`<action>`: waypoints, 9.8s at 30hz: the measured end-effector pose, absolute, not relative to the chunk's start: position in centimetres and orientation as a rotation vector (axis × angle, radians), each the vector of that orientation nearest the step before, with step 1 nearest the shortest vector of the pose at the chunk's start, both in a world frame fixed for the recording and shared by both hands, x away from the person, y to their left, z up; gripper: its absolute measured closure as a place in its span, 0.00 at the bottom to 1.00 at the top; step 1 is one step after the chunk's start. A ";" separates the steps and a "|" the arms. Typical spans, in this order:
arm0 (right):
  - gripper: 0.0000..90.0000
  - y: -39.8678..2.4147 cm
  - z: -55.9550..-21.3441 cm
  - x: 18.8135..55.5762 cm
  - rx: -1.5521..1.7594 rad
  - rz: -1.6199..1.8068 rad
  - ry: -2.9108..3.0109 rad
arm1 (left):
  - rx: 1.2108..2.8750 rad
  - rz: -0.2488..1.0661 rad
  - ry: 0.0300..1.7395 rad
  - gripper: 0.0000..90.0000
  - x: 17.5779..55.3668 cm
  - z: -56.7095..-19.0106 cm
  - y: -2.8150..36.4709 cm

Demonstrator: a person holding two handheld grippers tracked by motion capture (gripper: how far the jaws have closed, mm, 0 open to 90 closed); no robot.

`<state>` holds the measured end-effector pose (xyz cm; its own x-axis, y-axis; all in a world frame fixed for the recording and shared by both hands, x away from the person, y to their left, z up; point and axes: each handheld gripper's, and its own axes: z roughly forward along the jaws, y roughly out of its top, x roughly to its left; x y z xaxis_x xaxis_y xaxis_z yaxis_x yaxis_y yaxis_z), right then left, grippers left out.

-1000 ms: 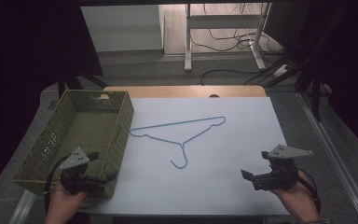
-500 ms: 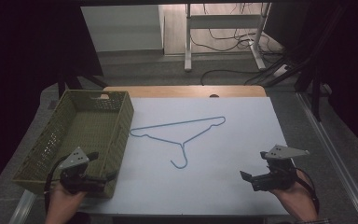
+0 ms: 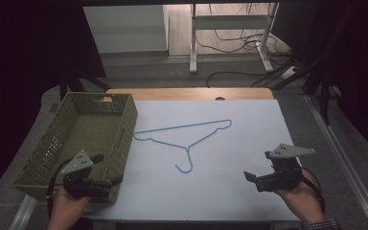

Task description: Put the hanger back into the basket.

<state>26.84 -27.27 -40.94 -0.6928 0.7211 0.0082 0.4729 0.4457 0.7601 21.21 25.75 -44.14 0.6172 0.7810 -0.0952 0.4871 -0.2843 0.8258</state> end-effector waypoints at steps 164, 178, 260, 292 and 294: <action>0.97 -7.6 -43.2 38.2 0.241 0.956 3.020 | 2.008 0.373 1.134 0.18 36.5 -53.3 14.3; 0.97 -7.6 -42.3 38.8 0.236 0.976 3.017 | 2.008 0.405 1.035 0.21 37.2 -52.0 13.7; 0.84 -10.0 -48.6 45.7 0.143 0.704 2.552 | 2.050 0.454 0.936 0.34 39.7 -50.3 12.2; 0.97 -14.1 -40.1 42.4 0.348 0.907 2.720 | 2.052 0.309 0.864 0.13 35.6 -44.6 12.7; 0.97 -14.3 -39.7 41.7 0.348 0.908 2.730 | 2.076 0.308 0.837 0.14 34.8 -43.7 12.8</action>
